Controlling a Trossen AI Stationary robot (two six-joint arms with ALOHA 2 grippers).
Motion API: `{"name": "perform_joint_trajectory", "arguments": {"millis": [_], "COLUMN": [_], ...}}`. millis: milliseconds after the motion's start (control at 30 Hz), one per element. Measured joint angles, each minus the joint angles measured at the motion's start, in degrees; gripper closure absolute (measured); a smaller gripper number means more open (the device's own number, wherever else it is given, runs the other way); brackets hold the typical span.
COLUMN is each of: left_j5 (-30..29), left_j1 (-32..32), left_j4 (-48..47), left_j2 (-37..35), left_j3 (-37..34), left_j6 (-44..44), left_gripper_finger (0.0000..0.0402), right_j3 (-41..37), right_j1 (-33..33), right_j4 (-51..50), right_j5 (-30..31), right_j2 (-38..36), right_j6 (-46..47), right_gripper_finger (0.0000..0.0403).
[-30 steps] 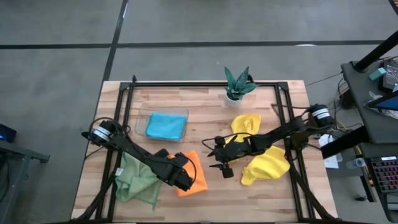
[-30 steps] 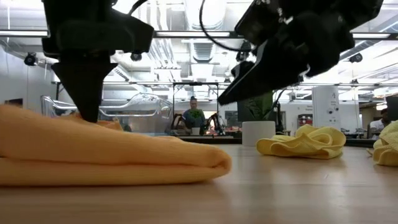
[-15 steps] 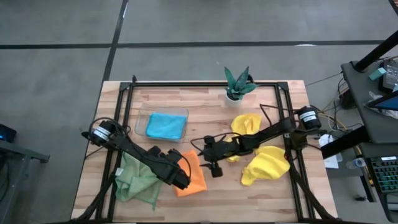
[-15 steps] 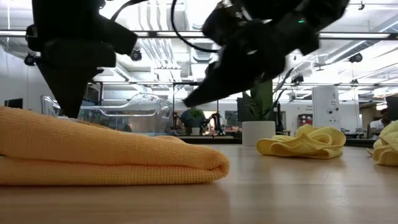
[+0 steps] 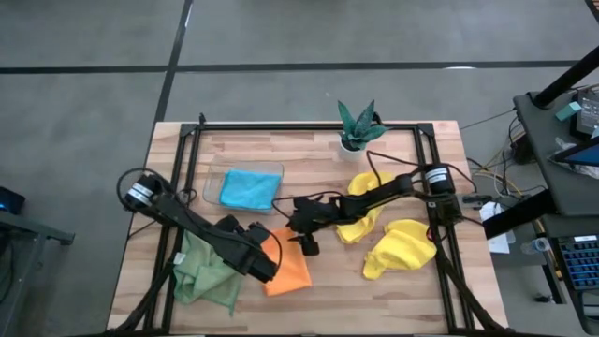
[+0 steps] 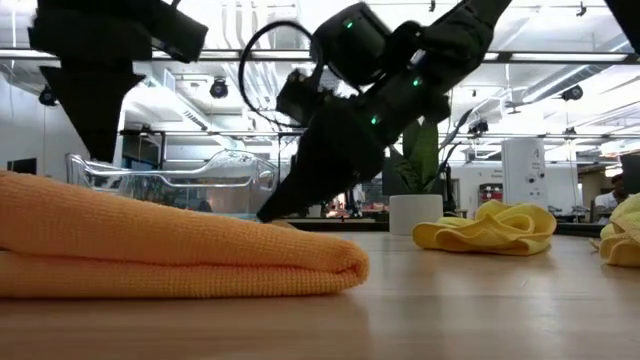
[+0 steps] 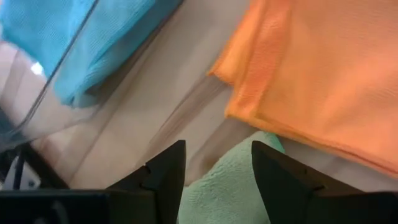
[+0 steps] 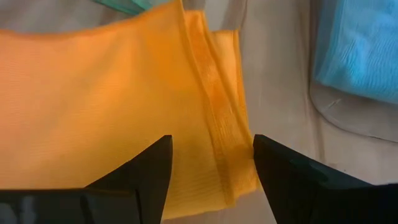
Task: Fold microfiber towels
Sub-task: Fold the orange microfiber cloth, then put the orange microfiber cloth into the transparent bin
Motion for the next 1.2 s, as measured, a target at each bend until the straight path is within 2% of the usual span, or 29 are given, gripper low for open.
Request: {"name": "perform_joint_trajectory", "arguments": {"millis": [133,233,367,567,900,1067,1200], "left_j5": [-0.1,-0.3,-1.2,-1.4,-4.5,-9.4,-10.6], "left_j1": [-0.5,-0.6,-0.6,-0.6,-0.6,-0.9,-0.9], "left_j4": [7.1,12.4,16.6,18.3,18.9,19.5,22.7], "left_j2": [-2.3,-4.0,-5.2,-5.3,-7.0,-9.3,-10.3], "left_j3": [-3.4,-6.7,-10.1,-12.3,-12.7,-12.7,-12.7], "left_j6": [3.9,5.3,5.3,5.1,5.1,5.3,9.0], "left_gripper_finger": [0.0233,0.0233,0.0233,0.0233,0.0233,0.0233,0.0233], "right_j3": [0.8,0.7,0.7,0.6,0.6,-0.7,-2.0], "right_j1": [-0.4,-0.6,-0.9,-0.8,0.6,1.1,1.1], "right_j4": [0.1,0.1,0.1,-1.2,-10.6,-12.3,-12.0], "right_j5": [-0.5,-0.6,-3.2,-3.4,-2.9,3.1,3.3], "right_j2": [1.3,1.8,2.4,0.8,-4.7,-4.6,-4.6], "right_j6": [-0.3,-0.4,-0.4,0.4,-0.8,0.9,2.4], "right_gripper_finger": [0.0192,0.0217,0.0279,0.0383,0.039,0.039,0.0379]}}
